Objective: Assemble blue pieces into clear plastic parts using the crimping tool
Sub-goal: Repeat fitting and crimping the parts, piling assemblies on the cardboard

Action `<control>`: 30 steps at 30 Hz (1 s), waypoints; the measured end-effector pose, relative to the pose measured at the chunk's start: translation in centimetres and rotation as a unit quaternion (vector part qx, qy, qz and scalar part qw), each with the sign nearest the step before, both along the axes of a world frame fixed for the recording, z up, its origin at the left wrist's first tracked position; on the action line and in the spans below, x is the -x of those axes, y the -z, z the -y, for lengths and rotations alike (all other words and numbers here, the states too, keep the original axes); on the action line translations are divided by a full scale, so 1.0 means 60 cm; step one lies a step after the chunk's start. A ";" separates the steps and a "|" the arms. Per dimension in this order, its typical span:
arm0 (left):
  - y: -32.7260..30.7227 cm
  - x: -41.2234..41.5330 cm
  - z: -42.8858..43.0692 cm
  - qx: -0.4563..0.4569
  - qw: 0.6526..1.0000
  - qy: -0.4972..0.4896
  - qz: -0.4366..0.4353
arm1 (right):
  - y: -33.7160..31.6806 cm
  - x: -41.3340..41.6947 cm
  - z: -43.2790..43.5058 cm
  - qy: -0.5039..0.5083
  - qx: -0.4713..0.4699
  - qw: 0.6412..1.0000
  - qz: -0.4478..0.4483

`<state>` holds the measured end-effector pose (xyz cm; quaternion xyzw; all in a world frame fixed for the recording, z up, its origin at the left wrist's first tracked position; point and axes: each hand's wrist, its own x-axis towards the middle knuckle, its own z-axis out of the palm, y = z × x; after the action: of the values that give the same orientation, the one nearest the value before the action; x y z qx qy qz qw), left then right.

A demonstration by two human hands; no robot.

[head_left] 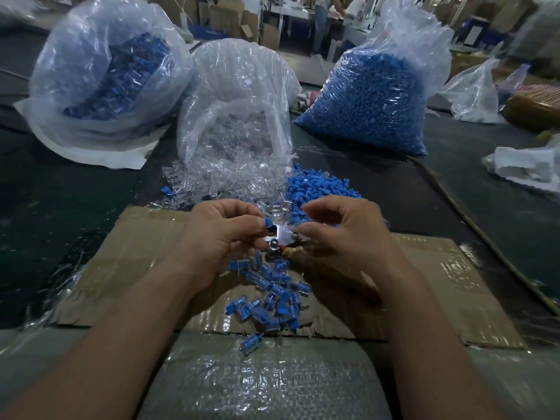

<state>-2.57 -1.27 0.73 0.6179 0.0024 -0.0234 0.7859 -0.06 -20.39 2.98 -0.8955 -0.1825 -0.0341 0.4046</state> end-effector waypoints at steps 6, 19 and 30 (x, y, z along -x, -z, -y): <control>0.000 -0.003 0.000 0.020 1.000 -0.018 -0.008 | -0.007 -0.002 0.047 0.004 0.163 0.970 -0.179; -0.003 0.002 0.000 0.030 0.999 -0.008 -0.019 | -0.012 -0.002 0.014 -0.015 0.325 0.938 -0.121; 0.002 -0.001 0.003 0.007 0.999 -0.038 -0.001 | 0.023 -0.002 0.016 0.035 0.311 0.949 0.037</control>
<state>-2.50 -1.43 0.62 0.6115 0.0264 0.0062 0.7908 0.08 -21.35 1.58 -0.9807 -0.1679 -0.0228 0.0973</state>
